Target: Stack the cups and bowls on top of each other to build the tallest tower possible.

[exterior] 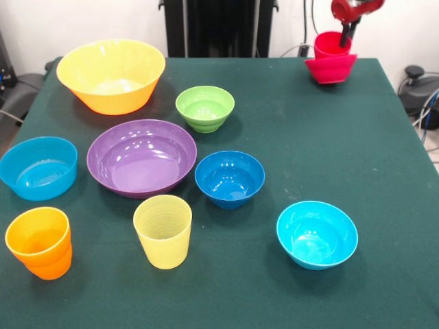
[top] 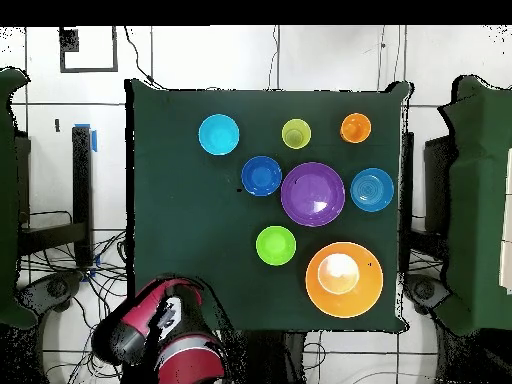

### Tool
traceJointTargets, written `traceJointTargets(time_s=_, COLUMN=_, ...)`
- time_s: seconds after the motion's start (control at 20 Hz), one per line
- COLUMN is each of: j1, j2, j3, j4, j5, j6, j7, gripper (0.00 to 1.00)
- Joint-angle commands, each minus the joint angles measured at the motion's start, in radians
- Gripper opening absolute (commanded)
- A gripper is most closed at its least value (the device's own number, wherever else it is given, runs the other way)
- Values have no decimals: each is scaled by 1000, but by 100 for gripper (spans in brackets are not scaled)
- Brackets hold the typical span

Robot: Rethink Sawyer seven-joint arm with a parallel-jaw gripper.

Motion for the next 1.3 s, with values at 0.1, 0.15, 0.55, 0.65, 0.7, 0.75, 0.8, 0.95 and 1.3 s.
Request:
traceJointTargets(time_s=0.1, j1=-38, j2=-32, j3=35, j4=-49, j5=45, j6=26, j7=72, gripper=0)
traceJointTargets(time_s=0.15, j1=-40, j2=-38, j3=39, j4=-47, j5=49, j6=32, j7=70, gripper=0)
traceJointTargets(time_s=0.55, j1=-62, j2=-63, j3=61, j4=-28, j5=73, j6=43, j7=59, gripper=0)
traceJointTargets(time_s=0.65, j1=-65, j2=-65, j3=60, j4=-31, j5=74, j6=42, j7=54, gripper=0)
traceJointTargets(time_s=0.7, j1=-67, j2=-64, j3=62, j4=-33, j5=75, j6=42, j7=50, gripper=0)
traceJointTargets(time_s=0.75, j1=-69, j2=-64, j3=65, j4=-37, j5=69, j6=35, j7=43, gripper=0)
traceJointTargets(time_s=0.8, j1=-69, j2=-65, j3=64, j4=-39, j5=63, j6=14, j7=46, gripper=0)
traceJointTargets(time_s=0.95, j1=-66, j2=-65, j3=57, j4=-40, j5=64, j6=20, j7=50, gripper=0)
traceJointTargets(time_s=1.3, j1=-68, j2=-62, j3=58, j4=-42, j5=59, j6=11, j7=49, gripper=100)
